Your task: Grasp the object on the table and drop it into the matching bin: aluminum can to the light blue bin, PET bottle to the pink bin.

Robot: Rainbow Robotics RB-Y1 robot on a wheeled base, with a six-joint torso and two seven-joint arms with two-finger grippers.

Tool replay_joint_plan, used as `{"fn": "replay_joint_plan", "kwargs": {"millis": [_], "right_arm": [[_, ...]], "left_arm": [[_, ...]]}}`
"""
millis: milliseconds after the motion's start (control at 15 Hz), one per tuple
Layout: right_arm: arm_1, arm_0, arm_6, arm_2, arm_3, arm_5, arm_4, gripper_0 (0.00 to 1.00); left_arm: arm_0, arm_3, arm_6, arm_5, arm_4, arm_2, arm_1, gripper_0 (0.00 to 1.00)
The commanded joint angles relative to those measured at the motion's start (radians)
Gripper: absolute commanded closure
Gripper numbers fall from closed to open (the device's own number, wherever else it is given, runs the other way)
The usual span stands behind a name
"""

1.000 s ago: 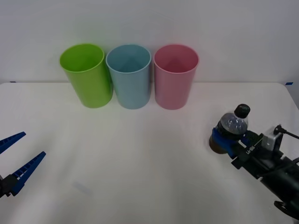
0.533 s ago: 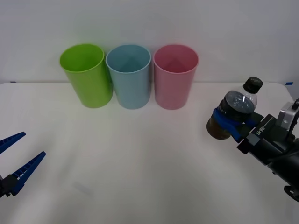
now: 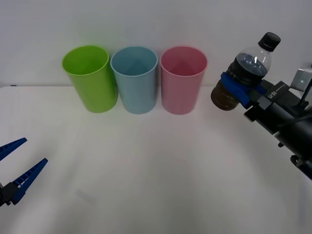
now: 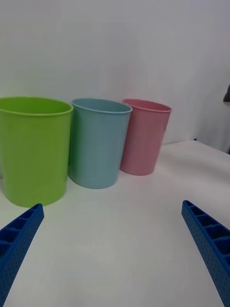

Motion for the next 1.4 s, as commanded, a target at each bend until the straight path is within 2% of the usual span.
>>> {"fn": "replay_joint_plan", "kwargs": {"millis": [67, 267, 400, 800, 1067, 1400], "right_arm": [[0.000, -0.123, -0.010, 0.017, 0.088, 0.009, 0.017, 1.00], [0.005, -0.260, -0.013, 0.050, 0.197, 0.029, 0.023, 1.00], [0.032, -0.335, -0.016, 0.058, 0.270, 0.036, 0.063, 1.00], [0.161, -0.534, -0.019, 0.064, 0.497, 0.040, 0.189, 1.00], [0.250, -0.649, -0.011, 0.064, 0.643, 0.084, 0.270, 1.00], [0.315, -0.769, 0.016, 0.064, 0.807, 0.145, 0.309, 1.00]], "left_arm": [[0.000, 0.000, 0.000, 0.000, 0.000, 0.000, 0.000, 0.00], [0.000, 0.000, 0.000, 0.000, 0.000, 0.000, 0.000, 0.00], [0.000, 0.000, 0.000, 0.000, 0.000, 0.000, 0.000, 0.00], [0.000, 0.000, 0.000, 0.000, 0.000, 0.000, 0.000, 0.00], [0.000, 0.000, 0.000, 0.000, 0.000, 0.000, 0.000, 0.00], [0.000, 0.000, 0.000, 0.000, 0.000, 0.000, 0.000, 0.00]]}}
